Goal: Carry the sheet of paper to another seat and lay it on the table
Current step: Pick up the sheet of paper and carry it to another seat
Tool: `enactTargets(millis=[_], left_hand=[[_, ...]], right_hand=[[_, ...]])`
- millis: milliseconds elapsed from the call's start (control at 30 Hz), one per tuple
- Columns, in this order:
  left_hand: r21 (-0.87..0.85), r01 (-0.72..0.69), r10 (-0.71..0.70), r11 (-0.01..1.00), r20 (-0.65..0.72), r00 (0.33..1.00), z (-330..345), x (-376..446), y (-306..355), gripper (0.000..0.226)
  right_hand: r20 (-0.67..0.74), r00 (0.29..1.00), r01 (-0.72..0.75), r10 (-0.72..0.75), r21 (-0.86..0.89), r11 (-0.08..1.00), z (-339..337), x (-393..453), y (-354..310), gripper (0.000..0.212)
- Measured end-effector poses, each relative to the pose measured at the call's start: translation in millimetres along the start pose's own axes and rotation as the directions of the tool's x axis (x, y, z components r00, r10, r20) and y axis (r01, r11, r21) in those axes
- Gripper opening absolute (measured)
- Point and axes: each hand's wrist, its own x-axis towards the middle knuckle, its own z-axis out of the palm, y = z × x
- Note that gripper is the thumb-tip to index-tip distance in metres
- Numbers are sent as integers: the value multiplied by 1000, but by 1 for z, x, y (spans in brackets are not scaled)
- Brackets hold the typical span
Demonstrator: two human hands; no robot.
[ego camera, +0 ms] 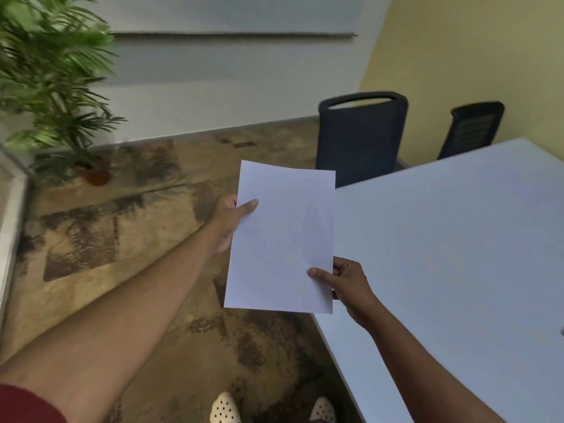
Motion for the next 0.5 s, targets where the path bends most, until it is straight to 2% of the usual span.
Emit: enactTargets(millis=[233,500], left_hand=[[-47,-63,57,997,-120,991,-94,11,35,28],[-48,-66,56,997,-181,982,-150,71,65,22]], right_hand=[[93,995,45,-37,-83,996,81,52,-40,29],[153,987,63,-49,-92,994,131,140,-62,27]])
